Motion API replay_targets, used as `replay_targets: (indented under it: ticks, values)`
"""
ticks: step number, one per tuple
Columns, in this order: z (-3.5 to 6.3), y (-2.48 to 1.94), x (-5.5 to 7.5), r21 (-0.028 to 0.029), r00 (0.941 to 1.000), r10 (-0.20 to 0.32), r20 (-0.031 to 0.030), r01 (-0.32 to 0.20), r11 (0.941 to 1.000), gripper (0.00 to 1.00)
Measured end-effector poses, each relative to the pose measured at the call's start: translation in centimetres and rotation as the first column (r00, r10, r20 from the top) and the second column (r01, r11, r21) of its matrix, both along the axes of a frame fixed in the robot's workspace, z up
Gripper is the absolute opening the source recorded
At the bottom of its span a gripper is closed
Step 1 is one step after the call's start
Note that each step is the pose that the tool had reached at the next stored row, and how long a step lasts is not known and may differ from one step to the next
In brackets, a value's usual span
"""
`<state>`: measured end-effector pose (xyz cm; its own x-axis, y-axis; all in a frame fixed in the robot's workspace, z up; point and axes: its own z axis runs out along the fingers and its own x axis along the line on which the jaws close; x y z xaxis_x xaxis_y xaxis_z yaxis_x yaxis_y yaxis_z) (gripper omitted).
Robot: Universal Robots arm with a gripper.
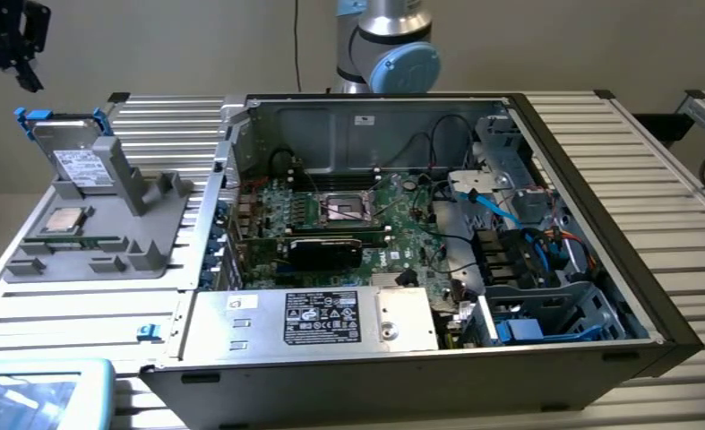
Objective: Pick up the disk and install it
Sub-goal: 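Pick up the disk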
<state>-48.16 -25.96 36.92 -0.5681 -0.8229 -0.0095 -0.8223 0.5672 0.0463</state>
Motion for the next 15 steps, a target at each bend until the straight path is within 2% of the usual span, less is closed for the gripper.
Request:
replay_targets:
  ticks: [4, 8, 12, 15]
  values:
    - [-0.01, 0.0, 0.0, 0.0, 0.9973, 0.073, 0.0, -0.073, 0.9973, 0.11]
    - [-0.03, 0.0, 0.0, 0.0, 0.9894, 0.145, 0.0, -0.145, 0.9894, 0.11]
    - [-0.04, 0.0, 0.0, 0.0, 0.9762, 0.217, -0.0001, -0.217, 0.9762, 0.11]
    - [-0.05, 0.0, 0.0, 0.0, 0.9628, 0.27, 0.0, -0.27, 0.9628, 0.11]
